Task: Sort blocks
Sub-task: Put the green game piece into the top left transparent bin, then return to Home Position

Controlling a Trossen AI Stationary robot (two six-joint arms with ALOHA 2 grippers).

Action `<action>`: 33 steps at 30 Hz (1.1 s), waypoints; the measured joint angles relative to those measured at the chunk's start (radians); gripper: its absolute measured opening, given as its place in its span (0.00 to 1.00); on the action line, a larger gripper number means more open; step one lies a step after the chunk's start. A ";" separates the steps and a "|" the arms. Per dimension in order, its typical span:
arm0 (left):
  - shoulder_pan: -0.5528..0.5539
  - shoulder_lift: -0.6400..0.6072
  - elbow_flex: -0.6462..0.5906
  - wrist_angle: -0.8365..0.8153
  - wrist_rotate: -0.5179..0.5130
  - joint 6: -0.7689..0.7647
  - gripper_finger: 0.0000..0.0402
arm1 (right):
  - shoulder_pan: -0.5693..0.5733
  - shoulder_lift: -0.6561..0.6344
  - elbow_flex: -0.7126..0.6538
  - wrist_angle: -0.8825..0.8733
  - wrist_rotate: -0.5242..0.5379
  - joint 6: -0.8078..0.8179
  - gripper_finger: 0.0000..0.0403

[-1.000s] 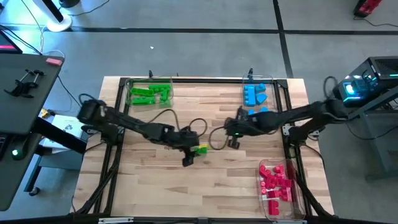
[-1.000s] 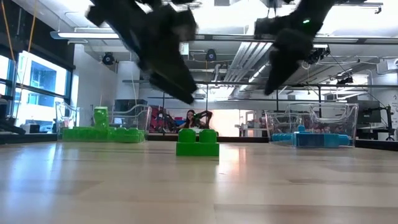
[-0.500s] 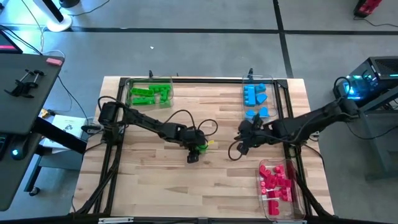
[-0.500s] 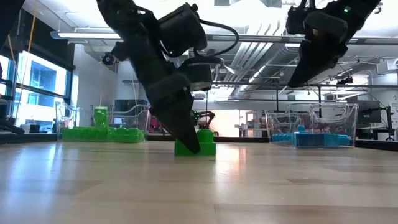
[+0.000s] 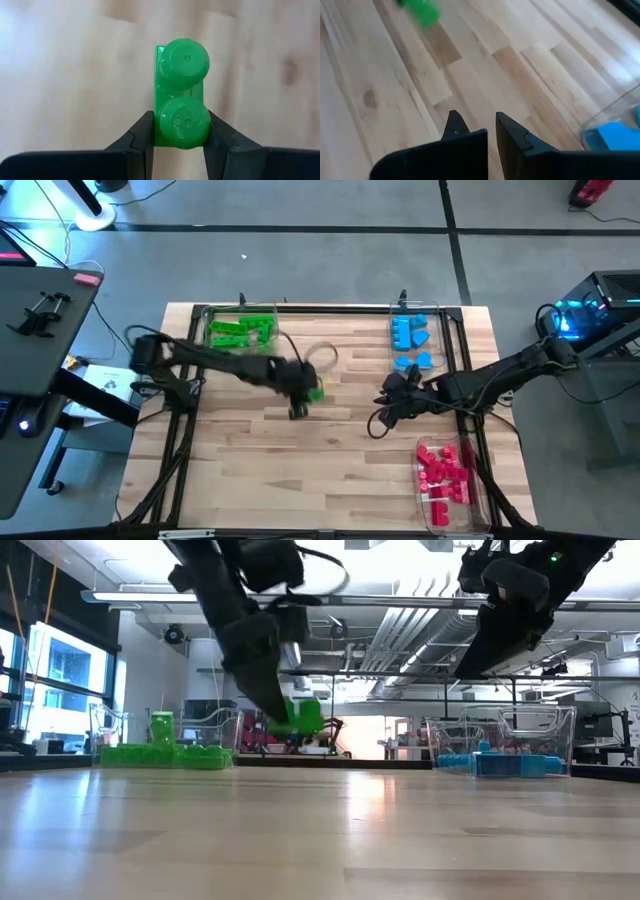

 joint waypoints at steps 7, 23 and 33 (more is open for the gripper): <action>0.191 -0.333 0.001 -0.190 -0.267 0.063 0.22 | 0.000 0.000 0.000 0.050 0.010 0.008 0.00; 0.689 -0.456 -0.111 -0.358 -0.222 -0.164 0.47 | 0.000 0.000 0.000 0.102 0.010 0.029 0.00; 0.579 -0.568 -0.122 -0.206 0.217 -0.186 0.54 | 0.038 -0.089 0.000 0.103 -0.141 -0.009 0.00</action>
